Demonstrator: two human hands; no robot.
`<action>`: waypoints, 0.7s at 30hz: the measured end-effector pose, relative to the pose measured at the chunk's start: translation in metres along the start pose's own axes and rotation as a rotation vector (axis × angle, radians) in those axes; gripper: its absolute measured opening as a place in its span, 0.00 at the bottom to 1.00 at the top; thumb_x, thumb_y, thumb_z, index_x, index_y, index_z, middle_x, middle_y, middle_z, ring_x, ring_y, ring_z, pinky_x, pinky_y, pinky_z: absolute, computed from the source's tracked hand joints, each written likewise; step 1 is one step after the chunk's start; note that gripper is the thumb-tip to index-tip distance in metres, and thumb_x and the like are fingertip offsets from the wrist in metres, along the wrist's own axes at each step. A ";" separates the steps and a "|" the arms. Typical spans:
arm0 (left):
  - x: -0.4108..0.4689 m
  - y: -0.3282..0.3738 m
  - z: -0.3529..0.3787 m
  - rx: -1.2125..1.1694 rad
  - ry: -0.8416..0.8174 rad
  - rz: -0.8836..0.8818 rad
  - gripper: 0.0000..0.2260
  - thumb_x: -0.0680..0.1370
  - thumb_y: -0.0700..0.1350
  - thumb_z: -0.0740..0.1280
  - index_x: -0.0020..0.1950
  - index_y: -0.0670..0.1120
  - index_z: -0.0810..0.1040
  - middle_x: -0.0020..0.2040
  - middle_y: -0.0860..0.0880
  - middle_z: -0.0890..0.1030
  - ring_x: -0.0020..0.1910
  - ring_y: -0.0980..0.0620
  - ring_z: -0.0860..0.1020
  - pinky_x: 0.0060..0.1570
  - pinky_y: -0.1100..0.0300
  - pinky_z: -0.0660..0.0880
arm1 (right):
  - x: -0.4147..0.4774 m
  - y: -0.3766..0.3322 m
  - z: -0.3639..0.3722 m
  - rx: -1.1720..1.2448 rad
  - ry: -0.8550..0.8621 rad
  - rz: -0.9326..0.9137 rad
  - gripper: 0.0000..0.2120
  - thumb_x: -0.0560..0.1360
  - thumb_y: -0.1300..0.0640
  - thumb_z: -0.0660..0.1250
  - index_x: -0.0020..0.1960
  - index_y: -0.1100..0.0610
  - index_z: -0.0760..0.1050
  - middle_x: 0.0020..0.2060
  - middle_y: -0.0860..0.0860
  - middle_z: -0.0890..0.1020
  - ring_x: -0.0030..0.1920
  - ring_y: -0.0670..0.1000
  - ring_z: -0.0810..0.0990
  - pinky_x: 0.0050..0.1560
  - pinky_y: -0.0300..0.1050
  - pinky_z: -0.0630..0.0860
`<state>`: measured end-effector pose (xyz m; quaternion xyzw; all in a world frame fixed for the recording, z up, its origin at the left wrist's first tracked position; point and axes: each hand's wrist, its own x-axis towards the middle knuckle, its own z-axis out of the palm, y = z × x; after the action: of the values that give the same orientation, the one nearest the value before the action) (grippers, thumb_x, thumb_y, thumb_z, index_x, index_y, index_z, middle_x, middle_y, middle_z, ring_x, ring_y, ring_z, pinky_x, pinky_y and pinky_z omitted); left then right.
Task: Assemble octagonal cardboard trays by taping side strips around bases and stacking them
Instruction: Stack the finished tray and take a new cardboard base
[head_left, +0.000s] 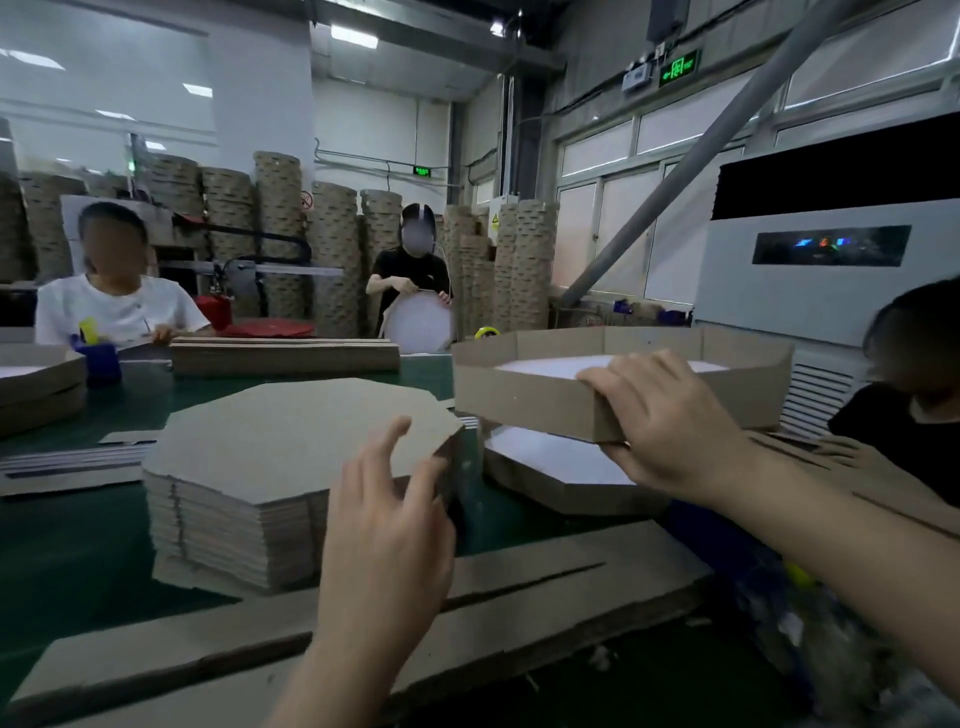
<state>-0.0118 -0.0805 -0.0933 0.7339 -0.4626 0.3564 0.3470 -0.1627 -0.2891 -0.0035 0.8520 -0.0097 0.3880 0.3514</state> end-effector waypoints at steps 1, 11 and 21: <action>-0.008 -0.010 0.009 -0.006 -0.007 -0.008 0.11 0.68 0.35 0.68 0.50 0.41 0.80 0.64 0.35 0.72 0.57 0.34 0.73 0.53 0.44 0.71 | -0.002 0.004 0.019 -0.004 -0.022 0.019 0.28 0.62 0.59 0.76 0.59 0.67 0.73 0.47 0.62 0.79 0.43 0.62 0.78 0.42 0.53 0.74; -0.028 -0.041 0.034 -0.003 0.136 -0.002 0.14 0.69 0.43 0.58 0.39 0.44 0.84 0.51 0.39 0.81 0.47 0.36 0.79 0.46 0.50 0.75 | -0.009 0.015 0.158 -0.031 -0.215 0.136 0.32 0.56 0.63 0.78 0.58 0.67 0.74 0.45 0.62 0.81 0.43 0.61 0.81 0.44 0.54 0.77; -0.030 -0.042 0.035 0.016 0.090 0.001 0.13 0.69 0.42 0.59 0.42 0.44 0.84 0.54 0.39 0.80 0.48 0.37 0.79 0.45 0.49 0.77 | -0.055 0.018 0.196 0.283 -0.526 0.333 0.31 0.71 0.55 0.71 0.70 0.57 0.62 0.64 0.54 0.71 0.63 0.55 0.68 0.65 0.46 0.58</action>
<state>0.0244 -0.0829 -0.1434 0.7197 -0.4438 0.3930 0.3614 -0.0783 -0.4359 -0.1184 0.9500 -0.1849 0.2044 0.1470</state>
